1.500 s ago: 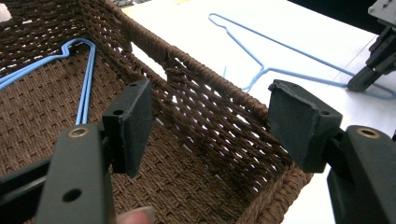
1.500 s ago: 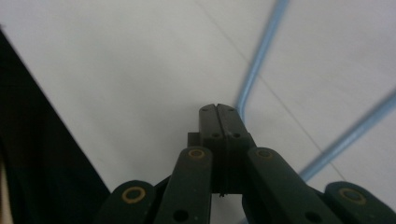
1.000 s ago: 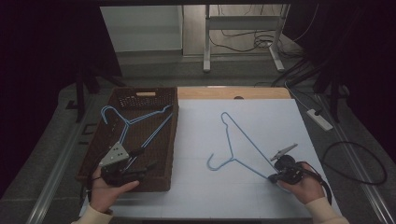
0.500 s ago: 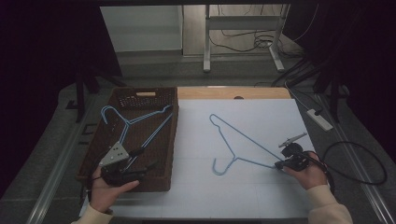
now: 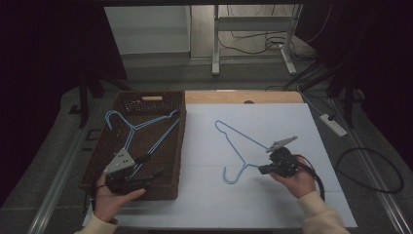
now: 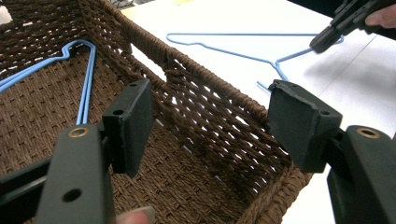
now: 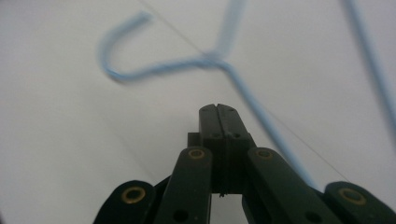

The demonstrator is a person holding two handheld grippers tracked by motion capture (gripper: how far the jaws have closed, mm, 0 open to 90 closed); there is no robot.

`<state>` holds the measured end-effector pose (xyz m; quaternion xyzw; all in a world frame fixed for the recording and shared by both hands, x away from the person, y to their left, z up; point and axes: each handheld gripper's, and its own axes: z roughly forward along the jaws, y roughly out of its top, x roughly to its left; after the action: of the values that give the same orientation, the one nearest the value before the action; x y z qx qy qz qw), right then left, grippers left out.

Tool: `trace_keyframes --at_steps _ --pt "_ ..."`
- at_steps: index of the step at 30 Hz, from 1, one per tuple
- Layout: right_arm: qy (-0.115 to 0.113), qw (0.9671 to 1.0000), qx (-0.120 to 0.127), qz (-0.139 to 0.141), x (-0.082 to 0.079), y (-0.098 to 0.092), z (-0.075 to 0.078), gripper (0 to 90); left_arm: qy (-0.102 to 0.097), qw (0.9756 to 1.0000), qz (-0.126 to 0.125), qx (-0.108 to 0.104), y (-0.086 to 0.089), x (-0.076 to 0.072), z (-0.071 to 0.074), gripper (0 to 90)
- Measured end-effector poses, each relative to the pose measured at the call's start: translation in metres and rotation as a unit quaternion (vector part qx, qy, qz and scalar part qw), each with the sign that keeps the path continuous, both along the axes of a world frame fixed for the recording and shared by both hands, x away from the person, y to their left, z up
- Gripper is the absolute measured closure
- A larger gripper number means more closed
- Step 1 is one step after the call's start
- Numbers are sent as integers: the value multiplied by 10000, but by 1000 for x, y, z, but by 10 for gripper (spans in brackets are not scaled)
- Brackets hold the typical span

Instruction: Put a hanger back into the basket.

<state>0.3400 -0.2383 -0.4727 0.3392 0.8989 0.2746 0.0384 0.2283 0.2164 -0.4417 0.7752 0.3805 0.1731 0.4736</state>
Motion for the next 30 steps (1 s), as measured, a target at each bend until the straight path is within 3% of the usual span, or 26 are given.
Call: trace_keyframes --at_steps 3,4,6,7,13,21,30 --pt "57 9997 37 249 -2 23 -1 900 0 10000 -5 0 0 0 0 320" --pt "120 9990 27 436 -3 45 -4 900 6 10000 -3 -5 0 0 0 320" --pt "125 9987 13 487 -2 51 -6 900 7 10000 -4 -8 0 0 0 320" --pt "195 9982 -15 571 0 67 -12 900 2 10000 -9 -9 0 0 0 320" --pt "295 9969 -151 718 3 92 -26 900 -10 10000 -2 -19 1 0 0 319" --pt "480 9954 -242 787 -2 92 -29 900 -3 10000 -15 -6 0 0 0 319" --pt "690 9923 -454 926 -23 63 -30 900 3 10000 -13 -13 -1 0 0 319"
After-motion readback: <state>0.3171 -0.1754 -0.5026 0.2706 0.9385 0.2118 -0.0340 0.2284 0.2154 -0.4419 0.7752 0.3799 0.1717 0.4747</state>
